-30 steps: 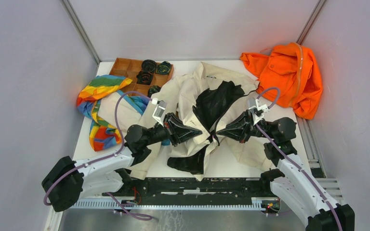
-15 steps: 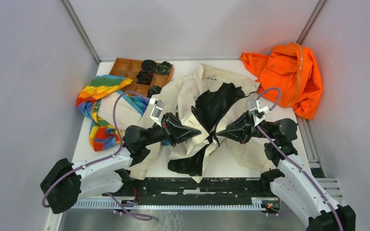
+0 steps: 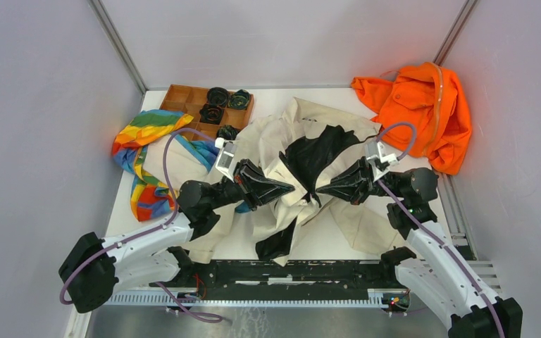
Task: Zip up the jacket
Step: Insert the zipper into the jacket.
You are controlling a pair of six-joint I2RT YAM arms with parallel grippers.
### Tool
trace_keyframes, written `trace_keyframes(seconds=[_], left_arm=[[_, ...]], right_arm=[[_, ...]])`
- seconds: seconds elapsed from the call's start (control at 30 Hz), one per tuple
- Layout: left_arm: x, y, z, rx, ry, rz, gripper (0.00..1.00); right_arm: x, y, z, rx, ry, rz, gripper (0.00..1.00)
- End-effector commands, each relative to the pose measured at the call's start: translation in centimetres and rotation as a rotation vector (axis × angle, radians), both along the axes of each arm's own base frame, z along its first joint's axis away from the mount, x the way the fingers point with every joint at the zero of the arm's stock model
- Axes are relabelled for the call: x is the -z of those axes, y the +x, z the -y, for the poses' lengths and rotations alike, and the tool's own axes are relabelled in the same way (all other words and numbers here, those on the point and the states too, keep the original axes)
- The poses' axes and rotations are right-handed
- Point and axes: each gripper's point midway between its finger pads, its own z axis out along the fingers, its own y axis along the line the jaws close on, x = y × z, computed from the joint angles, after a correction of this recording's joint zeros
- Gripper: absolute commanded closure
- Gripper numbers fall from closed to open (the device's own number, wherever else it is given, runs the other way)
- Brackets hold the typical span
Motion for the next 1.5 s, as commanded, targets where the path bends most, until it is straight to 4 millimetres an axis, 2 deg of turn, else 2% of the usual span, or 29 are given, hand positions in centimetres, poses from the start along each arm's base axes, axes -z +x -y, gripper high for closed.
trace_keyframes(seconds=[0.0,0.27,0.53,0.6,0.77,1.07,1.23,1.33,1.47], left_arm=[[-3.5,-0.8,-0.8,-0.006,-0.078,0.115,0.98],[-3.8,-0.6,-0.5,0.0,-0.081,0.121,0.98],[-3.2,-0.1,0.2,0.005,-0.054,0.11,0.98],[-3.1,0.0,0.4,0.002,-0.04,0.121,0.98],[-3.0,0.1,-0.3,-0.035,-0.078,0.129,0.98],[-1.6,0.0,-0.3,-0.03,-0.077,0.141,0.98],[0.4,-0.3,-1.1,-0.038,-0.075,0.142,0.98],[1.3,-0.6,-1.0,-0.014,-0.057,0.143,0.98],[1.0,-0.7,-0.8,0.01,-0.058,0.16,0.98]], right_arm=[[-1.3,-0.4,0.0,-0.007,0.014,0.08,0.96],[-0.8,-0.4,0.1,0.01,0.018,0.065,0.96],[-0.6,-0.4,0.2,0.025,0.03,0.025,0.94],[-0.4,-0.3,0.2,0.031,0.032,0.013,1.0],[-0.8,-0.2,0.2,0.048,0.054,-0.004,1.0],[-1.1,-1.0,0.6,0.051,0.081,-0.006,1.0],[-1.7,-1.1,0.8,0.06,0.088,0.002,1.0],[-1.1,-1.2,0.8,0.057,0.081,-0.021,1.0],[0.0,-1.1,0.8,0.055,0.07,-0.043,1.0]])
